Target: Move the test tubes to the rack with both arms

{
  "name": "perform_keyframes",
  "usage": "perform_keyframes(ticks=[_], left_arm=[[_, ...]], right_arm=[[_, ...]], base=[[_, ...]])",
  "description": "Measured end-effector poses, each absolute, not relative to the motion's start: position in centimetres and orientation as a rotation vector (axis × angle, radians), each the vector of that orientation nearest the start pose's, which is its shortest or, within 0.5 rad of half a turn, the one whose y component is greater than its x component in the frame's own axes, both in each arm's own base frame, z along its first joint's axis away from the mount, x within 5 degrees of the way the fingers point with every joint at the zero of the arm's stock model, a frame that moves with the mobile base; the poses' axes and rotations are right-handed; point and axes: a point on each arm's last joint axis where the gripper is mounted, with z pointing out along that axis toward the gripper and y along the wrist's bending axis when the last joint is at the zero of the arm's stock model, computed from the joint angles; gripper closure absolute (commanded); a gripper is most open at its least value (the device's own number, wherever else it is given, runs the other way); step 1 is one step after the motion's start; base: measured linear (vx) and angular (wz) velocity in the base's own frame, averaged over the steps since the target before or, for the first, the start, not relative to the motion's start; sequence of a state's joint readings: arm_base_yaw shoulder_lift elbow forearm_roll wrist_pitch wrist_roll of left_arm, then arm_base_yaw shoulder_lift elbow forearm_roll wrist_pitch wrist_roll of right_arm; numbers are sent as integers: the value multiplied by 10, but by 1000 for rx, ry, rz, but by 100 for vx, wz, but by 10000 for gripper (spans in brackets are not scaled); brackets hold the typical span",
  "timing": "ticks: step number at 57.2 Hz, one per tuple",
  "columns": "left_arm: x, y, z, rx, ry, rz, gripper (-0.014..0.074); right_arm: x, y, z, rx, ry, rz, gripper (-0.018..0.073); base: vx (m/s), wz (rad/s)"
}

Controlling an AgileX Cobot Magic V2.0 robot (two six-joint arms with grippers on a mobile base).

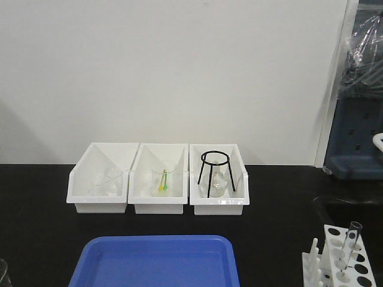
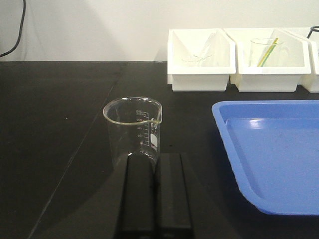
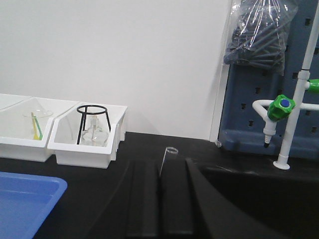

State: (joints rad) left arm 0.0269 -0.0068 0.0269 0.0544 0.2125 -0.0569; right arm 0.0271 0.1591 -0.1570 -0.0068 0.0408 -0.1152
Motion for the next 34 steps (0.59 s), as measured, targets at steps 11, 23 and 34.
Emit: perform_keyframes(ticks=[11, 23, 34], left_arm=[[56, 3, 185, -35, 1716, 27, 601], [56, 3, 185, -35, 1714, 27, 601], [56, 3, 185, -35, 1714, 27, 601]], right_arm=[[57, 2, 206, -108, 1517, -70, 571], [57, 2, 194, -100, 1601, -52, 571], [57, 2, 194, -99, 1604, -50, 571]], base=[[0, 0], [0, 0], [0, 0]])
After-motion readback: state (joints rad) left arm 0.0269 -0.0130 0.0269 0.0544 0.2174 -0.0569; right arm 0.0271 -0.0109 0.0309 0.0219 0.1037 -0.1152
